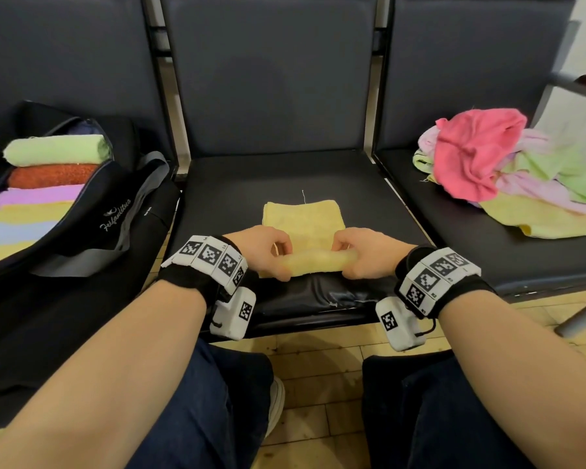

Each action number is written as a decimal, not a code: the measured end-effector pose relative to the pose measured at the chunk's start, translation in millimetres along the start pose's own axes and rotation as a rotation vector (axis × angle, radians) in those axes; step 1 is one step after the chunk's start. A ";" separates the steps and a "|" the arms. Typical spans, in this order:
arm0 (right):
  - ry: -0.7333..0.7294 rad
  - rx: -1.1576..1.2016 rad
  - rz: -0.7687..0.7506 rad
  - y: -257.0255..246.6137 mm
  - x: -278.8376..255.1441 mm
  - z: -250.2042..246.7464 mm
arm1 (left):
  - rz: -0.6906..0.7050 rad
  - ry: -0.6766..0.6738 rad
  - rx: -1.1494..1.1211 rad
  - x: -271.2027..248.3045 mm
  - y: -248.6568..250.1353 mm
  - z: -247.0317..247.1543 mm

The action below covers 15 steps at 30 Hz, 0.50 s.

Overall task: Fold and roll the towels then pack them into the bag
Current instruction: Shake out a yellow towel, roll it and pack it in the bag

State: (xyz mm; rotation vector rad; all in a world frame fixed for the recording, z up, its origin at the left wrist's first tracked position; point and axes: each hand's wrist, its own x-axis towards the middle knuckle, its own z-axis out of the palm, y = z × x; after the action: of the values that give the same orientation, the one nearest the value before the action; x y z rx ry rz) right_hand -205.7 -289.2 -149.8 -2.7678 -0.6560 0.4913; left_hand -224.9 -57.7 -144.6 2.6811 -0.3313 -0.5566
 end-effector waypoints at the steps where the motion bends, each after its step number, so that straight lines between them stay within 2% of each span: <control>1: 0.003 -0.003 -0.011 -1.1 0.4 0.3 | -0.011 -0.021 0.010 -0.1 0.2 0.5; 7: 0.051 0.094 0.040 3.7 3.2 -2.2 | -0.021 -0.016 0.047 0.9 2.9 3.4; 15: 0.099 0.258 0.141 -1.6 2.3 -1.7 | -0.123 0.009 -0.225 7.1 6.6 1.7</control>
State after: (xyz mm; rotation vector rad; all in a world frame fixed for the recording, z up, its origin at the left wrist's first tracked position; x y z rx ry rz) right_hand -203.8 -287.0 -148.3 -2.5835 -0.3483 0.4307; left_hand -220.2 -66.4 -145.7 2.4966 -0.0950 -0.5802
